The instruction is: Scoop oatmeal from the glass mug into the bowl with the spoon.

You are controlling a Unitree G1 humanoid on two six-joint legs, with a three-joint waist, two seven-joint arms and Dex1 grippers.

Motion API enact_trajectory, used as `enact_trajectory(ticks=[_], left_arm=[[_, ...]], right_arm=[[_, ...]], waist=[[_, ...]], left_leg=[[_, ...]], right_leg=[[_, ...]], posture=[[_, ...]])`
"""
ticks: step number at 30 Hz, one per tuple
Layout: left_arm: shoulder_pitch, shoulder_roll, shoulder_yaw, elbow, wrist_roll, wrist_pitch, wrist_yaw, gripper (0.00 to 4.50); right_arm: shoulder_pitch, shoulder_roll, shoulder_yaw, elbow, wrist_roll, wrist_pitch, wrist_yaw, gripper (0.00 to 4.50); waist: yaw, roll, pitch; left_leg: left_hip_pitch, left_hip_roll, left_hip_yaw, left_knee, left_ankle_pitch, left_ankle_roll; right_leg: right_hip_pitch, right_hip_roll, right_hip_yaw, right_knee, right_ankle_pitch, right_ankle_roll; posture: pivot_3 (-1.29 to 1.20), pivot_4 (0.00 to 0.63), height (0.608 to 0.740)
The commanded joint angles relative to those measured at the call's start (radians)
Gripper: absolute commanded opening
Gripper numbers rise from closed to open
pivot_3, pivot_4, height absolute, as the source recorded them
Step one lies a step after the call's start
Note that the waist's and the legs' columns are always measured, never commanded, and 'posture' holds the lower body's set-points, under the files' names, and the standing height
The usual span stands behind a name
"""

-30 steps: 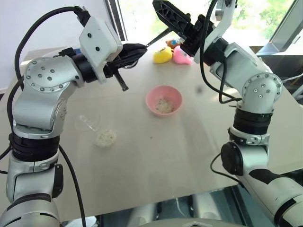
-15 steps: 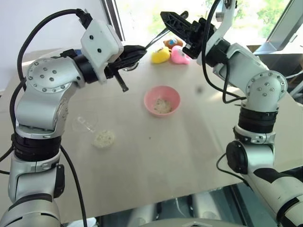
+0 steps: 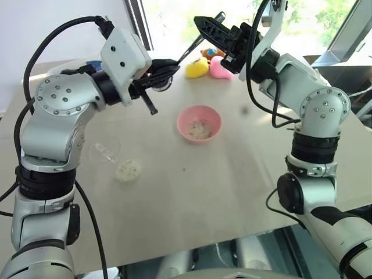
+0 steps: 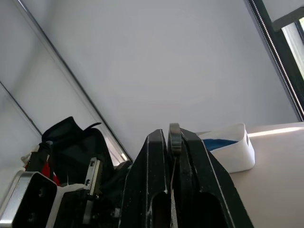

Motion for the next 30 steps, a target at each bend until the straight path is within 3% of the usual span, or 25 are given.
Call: enact_trajectory(ticks=[1, 9, 12, 13, 15, 20, 23, 27, 28, 29, 30], left_arm=[[0.009, -0.004, 0.059, -0.093, -0.049, 0.005, 0.007, 1.58], [0.149, 0.010, 0.225, -0.328, -0.185, 0.159, 0.112, 1.58], [0.206, -0.004, 0.332, -0.419, -0.191, 0.210, 0.224, 1.58], [0.210, -0.031, 0.388, -0.442, -0.224, 0.238, 0.284, 1.58], [0.207, -0.127, 0.563, -0.451, -0.437, 0.321, 0.487, 1.58], [0.586, -0.162, 0.935, -0.510, -0.673, 0.380, 0.493, 1.58], [0.849, -0.203, 1.037, -0.470, -0.588, 0.286, 0.351, 1.58], [1.073, -0.275, 1.035, -0.344, -0.478, 0.105, 0.166, 1.58], [1.101, -0.284, 1.021, -0.315, -0.455, 0.067, 0.132, 1.99], [1.120, -0.289, 0.999, -0.282, -0.411, 0.020, 0.109, 1.99], [1.136, -0.294, 0.974, -0.244, -0.376, -0.029, 0.078, 2.30]], right_arm=[[-0.029, -0.005, -0.018, -0.009, -0.006, -0.033, 0.005, 0.00], [-0.047, -0.084, -0.029, 0.105, -0.107, -0.103, 0.100, 0.00], [-0.062, -0.125, -0.034, 0.177, -0.159, -0.145, 0.147, 0.00], [-0.066, -0.135, -0.036, 0.198, -0.170, -0.155, 0.160, 0.00], [-0.076, -0.147, -0.040, 0.233, -0.189, -0.171, 0.180, 0.00], [-0.097, -0.165, -0.045, 0.309, -0.229, -0.195, 0.227, 0.00], [-0.107, -0.160, -0.044, 0.332, -0.245, -0.200, 0.244, 0.00], [-0.098, -0.154, -0.043, 0.322, -0.262, -0.190, 0.250, 0.00], [-0.095, -0.154, -0.046, 0.317, -0.265, -0.188, 0.248, 0.00], [-0.093, -0.155, -0.049, 0.314, -0.268, -0.186, 0.246, 0.00], [-0.090, -0.157, -0.051, 0.309, -0.272, -0.185, 0.243, 0.00]], waist=[[0.000, 0.000, 0.000], [0.000, 0.000, 0.000], [0.000, 0.000, 0.000], [0.001, 0.000, 0.000], [0.002, 0.000, 0.000], [-0.014, 0.001, -0.001], [-0.019, 0.001, -0.001], [0.002, 0.003, 0.000], [0.005, 0.002, 0.000], [0.015, 0.003, 0.000], [0.020, 0.003, 0.000]], left_leg=[[0.000, 0.000, 0.000, 0.000, 0.000, 0.000], [0.000, 0.000, 0.000, 0.000, 0.000, 0.000], [0.000, 0.000, 0.001, 0.000, 0.000, 0.000], [0.000, 0.000, 0.001, 0.000, 0.000, 0.000], [0.000, 0.000, 0.001, 0.001, 0.000, 0.000], [0.002, 0.001, 0.001, -0.001, 0.000, 0.000], [0.002, 0.001, 0.001, -0.001, 0.000, 0.000], [0.004, 0.001, 0.002, -0.001, 0.000, 0.000], [0.004, 0.001, 0.002, -0.001, 0.000, 0.000], [0.004, 0.001, 0.003, -0.001, 0.000, 0.000], [0.004, 0.001, 0.002, -0.001, 0.000, 0.000]], right_leg=[[0.000, 0.000, 0.000, 0.000, 0.000, 0.000], [0.000, 0.000, 0.001, 0.000, 0.000, 0.000], [0.000, 0.000, 0.001, 0.000, 0.000, 0.000], [0.000, 0.000, 0.001, 0.000, 0.000, 0.000], [0.000, 0.000, 0.001, 0.000, 0.000, 0.000], [0.000, 0.000, 0.005, 0.000, 0.000, 0.000], [0.000, 0.003, 0.006, -0.001, 0.000, -0.001], [0.001, 0.003, 0.007, 0.000, 0.002, -0.003], [0.001, 0.003, 0.007, -0.001, 0.002, -0.003], [0.002, 0.003, 0.007, -0.001, 0.002, -0.004], [0.002, 0.003, 0.007, -0.001, 0.002, -0.004]], posture=[[0.00, 0.150, 0.740], [0.00, 0.150, 0.740], [0.00, 0.150, 0.740], [0.00, 0.150, 0.740], [0.00, 0.150, 0.740], [0.00, 0.150, 0.740], [0.00, 0.150, 0.740], [0.00, 0.150, 0.740], [0.00, 0.150, 0.740], [0.00, 0.150, 0.740], [0.00, 0.150, 0.740]])
